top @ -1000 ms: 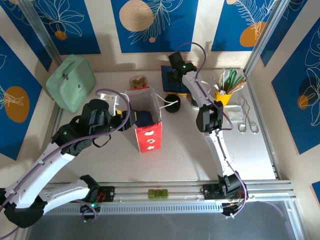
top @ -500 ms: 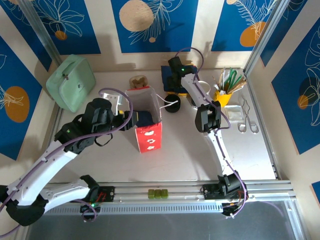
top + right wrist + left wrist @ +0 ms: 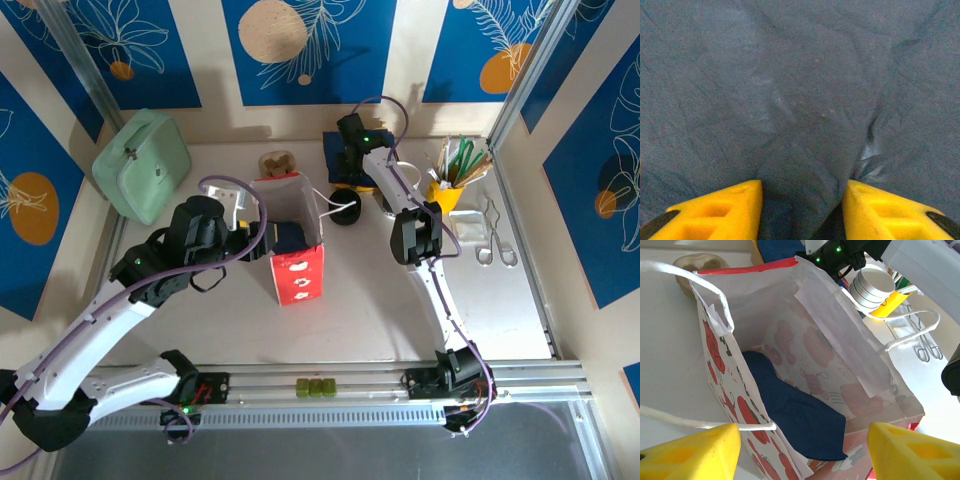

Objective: Pack the takeout coffee

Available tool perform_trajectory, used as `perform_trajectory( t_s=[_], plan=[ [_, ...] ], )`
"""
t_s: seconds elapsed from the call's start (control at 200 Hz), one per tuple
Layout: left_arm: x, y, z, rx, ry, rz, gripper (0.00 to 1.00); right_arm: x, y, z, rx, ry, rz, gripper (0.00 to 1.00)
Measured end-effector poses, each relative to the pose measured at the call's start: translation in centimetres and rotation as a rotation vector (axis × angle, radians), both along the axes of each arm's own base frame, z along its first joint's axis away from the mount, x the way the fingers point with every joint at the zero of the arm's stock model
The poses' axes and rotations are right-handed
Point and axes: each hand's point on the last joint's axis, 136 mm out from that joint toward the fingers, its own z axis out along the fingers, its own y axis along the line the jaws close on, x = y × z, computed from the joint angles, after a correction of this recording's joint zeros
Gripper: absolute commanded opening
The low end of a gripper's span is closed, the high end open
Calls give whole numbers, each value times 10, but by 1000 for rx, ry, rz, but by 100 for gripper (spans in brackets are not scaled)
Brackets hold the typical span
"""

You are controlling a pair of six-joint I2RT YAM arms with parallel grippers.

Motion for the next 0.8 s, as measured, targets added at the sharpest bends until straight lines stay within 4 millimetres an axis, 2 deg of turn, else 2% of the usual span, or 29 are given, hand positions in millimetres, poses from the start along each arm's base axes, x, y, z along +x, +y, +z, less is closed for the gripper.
perform_trajectory(
  t_s=[0.24, 0.44, 0.55, 0.8],
  plan=[
    [0, 0, 0, -1, 0, 0, 68, 0, 4, 2, 19, 1, 10, 33],
    [0, 0, 0, -1, 0, 0, 68, -1, 7, 7, 31, -4, 16, 29],
    [0, 0, 1, -2, -2, 0, 68, -1, 10, 19, 43, -22, 22, 27],
    [-2, 2, 4, -11, -8, 2, 68, -3, 15, 62, 72, -87, 33, 19]
  ],
)
